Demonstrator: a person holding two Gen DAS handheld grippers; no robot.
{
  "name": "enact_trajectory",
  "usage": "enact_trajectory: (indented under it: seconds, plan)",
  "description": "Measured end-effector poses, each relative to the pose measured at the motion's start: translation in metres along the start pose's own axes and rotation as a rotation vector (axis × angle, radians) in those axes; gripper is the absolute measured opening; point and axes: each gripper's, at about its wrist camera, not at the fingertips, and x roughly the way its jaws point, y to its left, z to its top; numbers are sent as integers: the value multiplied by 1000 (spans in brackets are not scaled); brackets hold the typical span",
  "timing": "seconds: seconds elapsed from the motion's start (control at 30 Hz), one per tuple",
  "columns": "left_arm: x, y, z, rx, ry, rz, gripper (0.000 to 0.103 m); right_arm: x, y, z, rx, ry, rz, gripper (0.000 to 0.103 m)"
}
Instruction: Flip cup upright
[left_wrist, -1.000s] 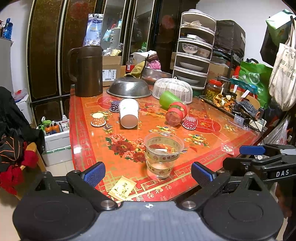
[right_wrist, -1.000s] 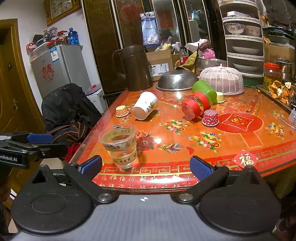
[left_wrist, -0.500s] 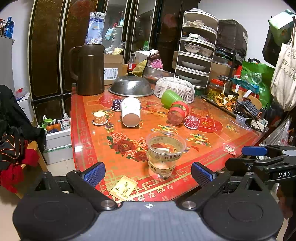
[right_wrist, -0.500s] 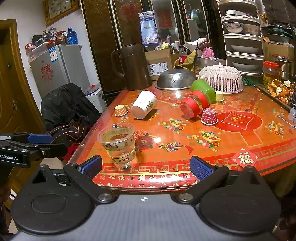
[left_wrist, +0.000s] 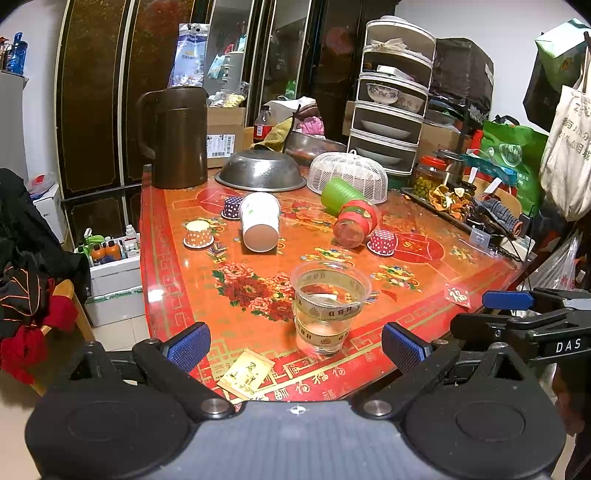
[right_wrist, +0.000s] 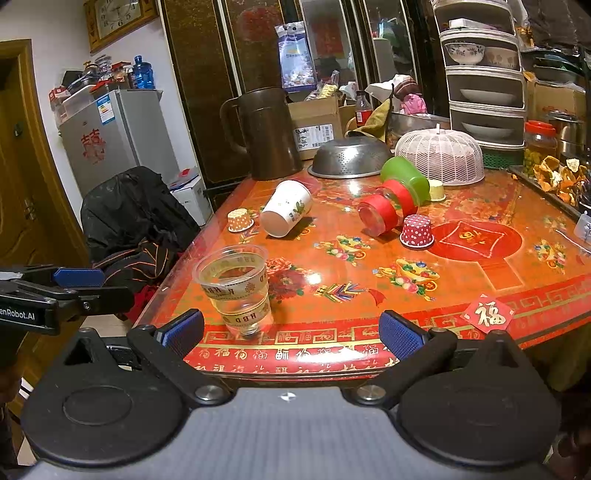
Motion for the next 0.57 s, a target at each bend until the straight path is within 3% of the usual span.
enact_trajectory:
  seconds: [0.57]
  plan:
    - [-2,-3,-1,36,-38,18,100,5,4,-3,0,7,21,102]
